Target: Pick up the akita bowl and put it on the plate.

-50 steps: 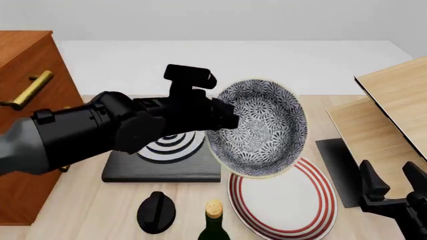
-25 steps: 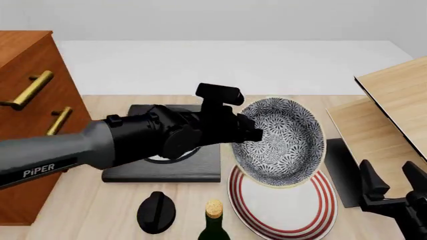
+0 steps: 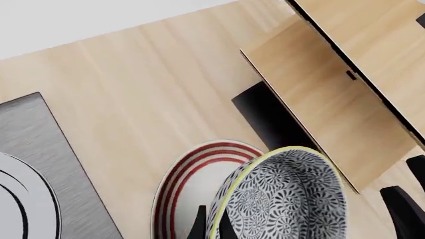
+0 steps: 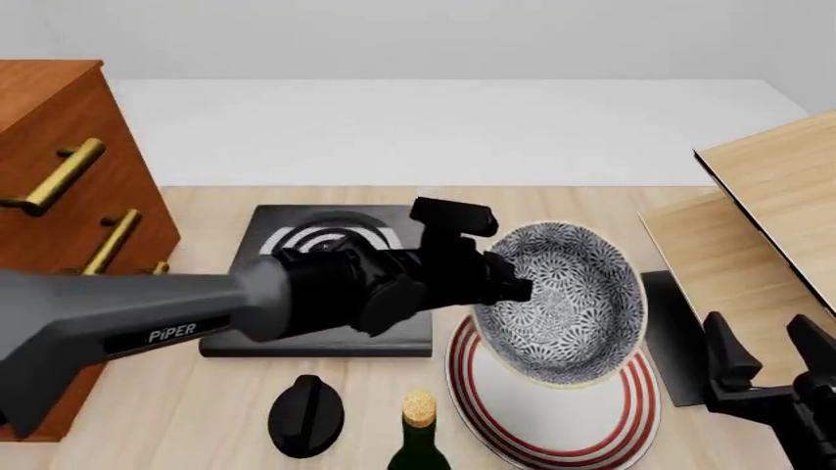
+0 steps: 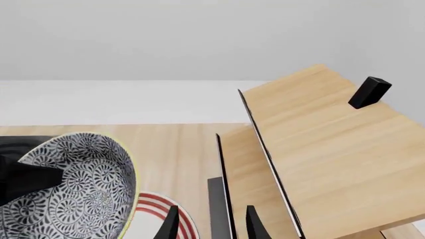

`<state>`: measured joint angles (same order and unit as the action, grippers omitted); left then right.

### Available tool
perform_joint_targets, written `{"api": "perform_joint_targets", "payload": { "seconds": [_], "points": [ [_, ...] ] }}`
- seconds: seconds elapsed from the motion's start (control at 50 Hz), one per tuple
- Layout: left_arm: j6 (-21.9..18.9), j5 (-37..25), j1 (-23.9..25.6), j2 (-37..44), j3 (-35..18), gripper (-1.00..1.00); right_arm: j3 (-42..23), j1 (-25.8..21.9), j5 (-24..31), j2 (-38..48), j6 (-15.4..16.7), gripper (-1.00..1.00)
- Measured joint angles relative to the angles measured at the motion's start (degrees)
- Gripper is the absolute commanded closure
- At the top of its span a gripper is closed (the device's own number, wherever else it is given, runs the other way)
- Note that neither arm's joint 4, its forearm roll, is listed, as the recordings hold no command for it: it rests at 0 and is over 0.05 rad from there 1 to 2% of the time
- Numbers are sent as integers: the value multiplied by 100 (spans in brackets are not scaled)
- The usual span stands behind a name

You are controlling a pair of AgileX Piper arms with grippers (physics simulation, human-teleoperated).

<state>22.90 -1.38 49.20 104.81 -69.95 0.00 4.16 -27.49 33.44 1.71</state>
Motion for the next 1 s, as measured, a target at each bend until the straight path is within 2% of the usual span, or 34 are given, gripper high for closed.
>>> {"api": "perform_joint_targets", "payload": {
  "seconds": [1.0],
  "points": [
    [357,532,138,863,70,100,0,21,-47,44,16,-100]
  ]
}}
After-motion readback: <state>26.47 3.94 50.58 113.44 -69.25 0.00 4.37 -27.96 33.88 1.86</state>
